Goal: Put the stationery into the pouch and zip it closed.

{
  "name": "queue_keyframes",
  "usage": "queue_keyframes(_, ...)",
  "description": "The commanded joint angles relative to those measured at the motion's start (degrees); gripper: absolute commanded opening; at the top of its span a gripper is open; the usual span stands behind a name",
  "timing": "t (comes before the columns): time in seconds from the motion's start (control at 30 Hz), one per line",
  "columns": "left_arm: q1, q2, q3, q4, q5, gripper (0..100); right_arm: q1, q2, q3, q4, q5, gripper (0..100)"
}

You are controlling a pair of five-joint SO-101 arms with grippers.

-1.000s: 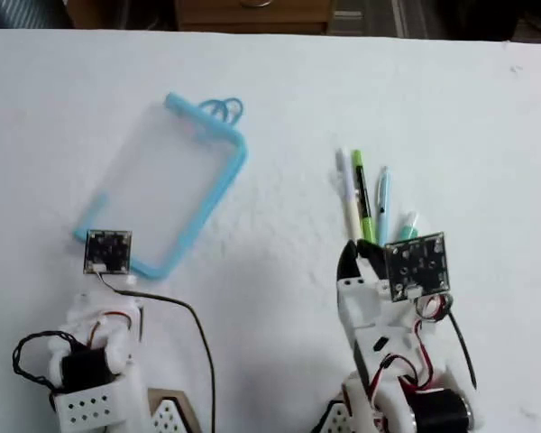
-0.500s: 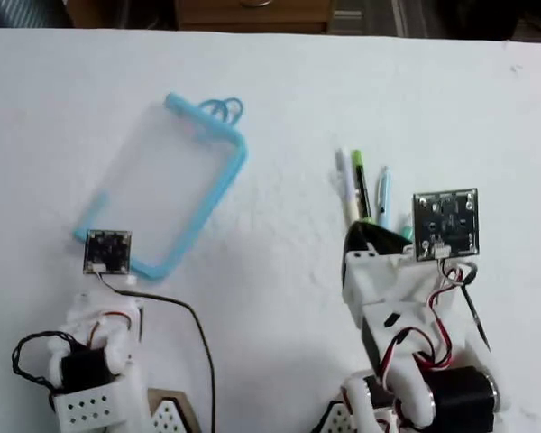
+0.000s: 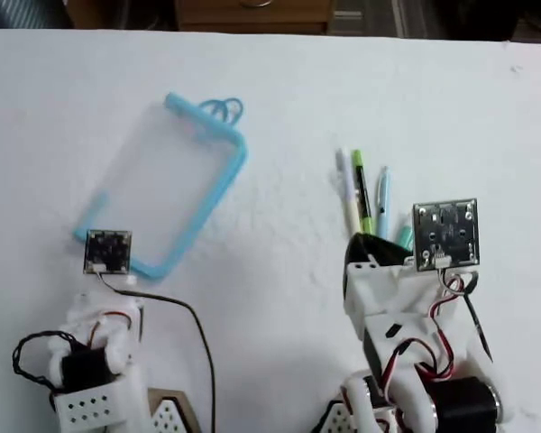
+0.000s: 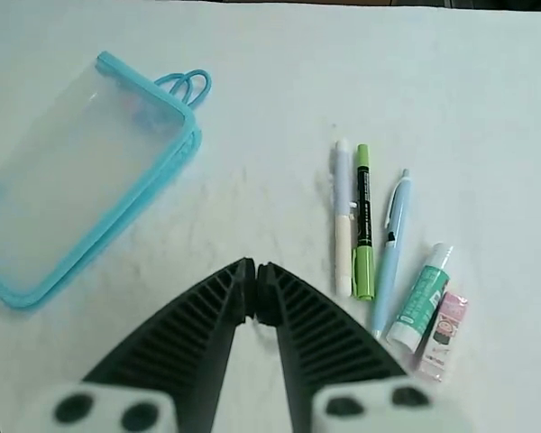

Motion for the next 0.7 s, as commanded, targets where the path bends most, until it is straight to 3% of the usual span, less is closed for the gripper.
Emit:
queue_keyframes(0.0,-0.3,-0.3,-0.5,0.3,-0.2,3,0.4,0.0,-2.5,1.0,-0.4,1.8)
queue_keyframes(0.33,-0.3,-0.3,-0.5,0.3,-0.2,3,-10.5,0.1,-2.2,2.5,-0.8,1.8)
queue_keyframes(0.67,-0.3,-0.3,-0.5,0.3,-0.2,3,-11.1,0.1,-3.4,-2.0,2.1,1.7)
